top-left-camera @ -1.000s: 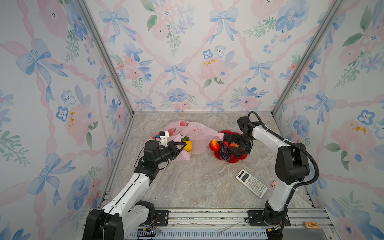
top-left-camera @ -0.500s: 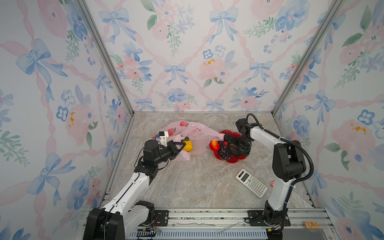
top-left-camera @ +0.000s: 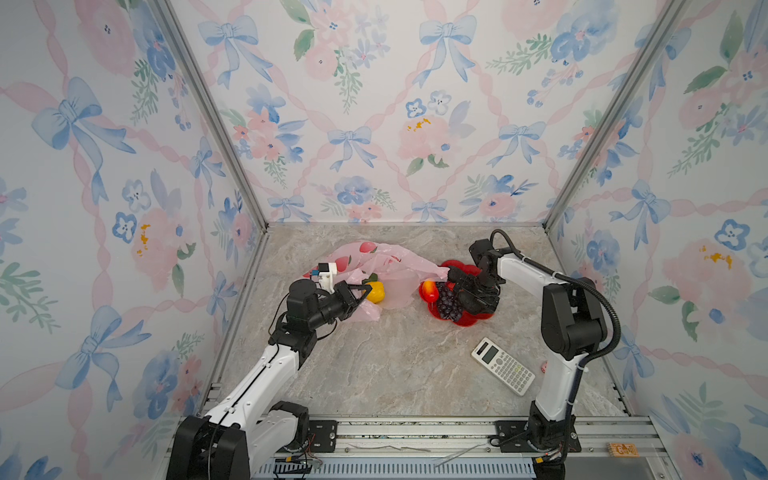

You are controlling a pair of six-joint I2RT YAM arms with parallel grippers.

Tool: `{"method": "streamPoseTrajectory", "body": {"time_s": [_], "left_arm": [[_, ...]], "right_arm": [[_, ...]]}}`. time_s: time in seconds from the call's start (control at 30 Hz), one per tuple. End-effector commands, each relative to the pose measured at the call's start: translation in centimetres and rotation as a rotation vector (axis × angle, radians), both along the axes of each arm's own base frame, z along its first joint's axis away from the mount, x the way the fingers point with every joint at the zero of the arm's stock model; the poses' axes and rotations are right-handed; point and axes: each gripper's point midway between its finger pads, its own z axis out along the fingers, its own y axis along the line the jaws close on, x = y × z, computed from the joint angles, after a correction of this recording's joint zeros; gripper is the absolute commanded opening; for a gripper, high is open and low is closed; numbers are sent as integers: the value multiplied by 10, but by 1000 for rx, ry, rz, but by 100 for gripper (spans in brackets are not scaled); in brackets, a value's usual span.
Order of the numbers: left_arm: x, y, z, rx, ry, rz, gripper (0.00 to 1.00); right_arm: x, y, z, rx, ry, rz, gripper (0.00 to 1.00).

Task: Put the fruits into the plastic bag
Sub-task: 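Lower the right gripper into the red bowl and grasp a dark avocado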

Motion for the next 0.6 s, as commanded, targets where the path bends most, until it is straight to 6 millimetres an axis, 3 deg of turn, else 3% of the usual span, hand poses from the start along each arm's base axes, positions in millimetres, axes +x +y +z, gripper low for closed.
{"method": "streamPoseTrajectory", "body": {"time_s": [0.0,0.1,0.37,0.57], "left_arm": [[1,0,-1,8,-7,-11,0],[1,0,-2,8,-4,-10,0],[1,1,0,8,-8,-5,0],[0,2,1,5,-11,0,0]], "right_arm": [[-8,-6,-14,-16,43,-6,97],[-7,-7,-13,-13,37,-5,99],[-6,-8,-5,-2,12,9,78],[-8,-13,5,-8,-3,14,75]]}}
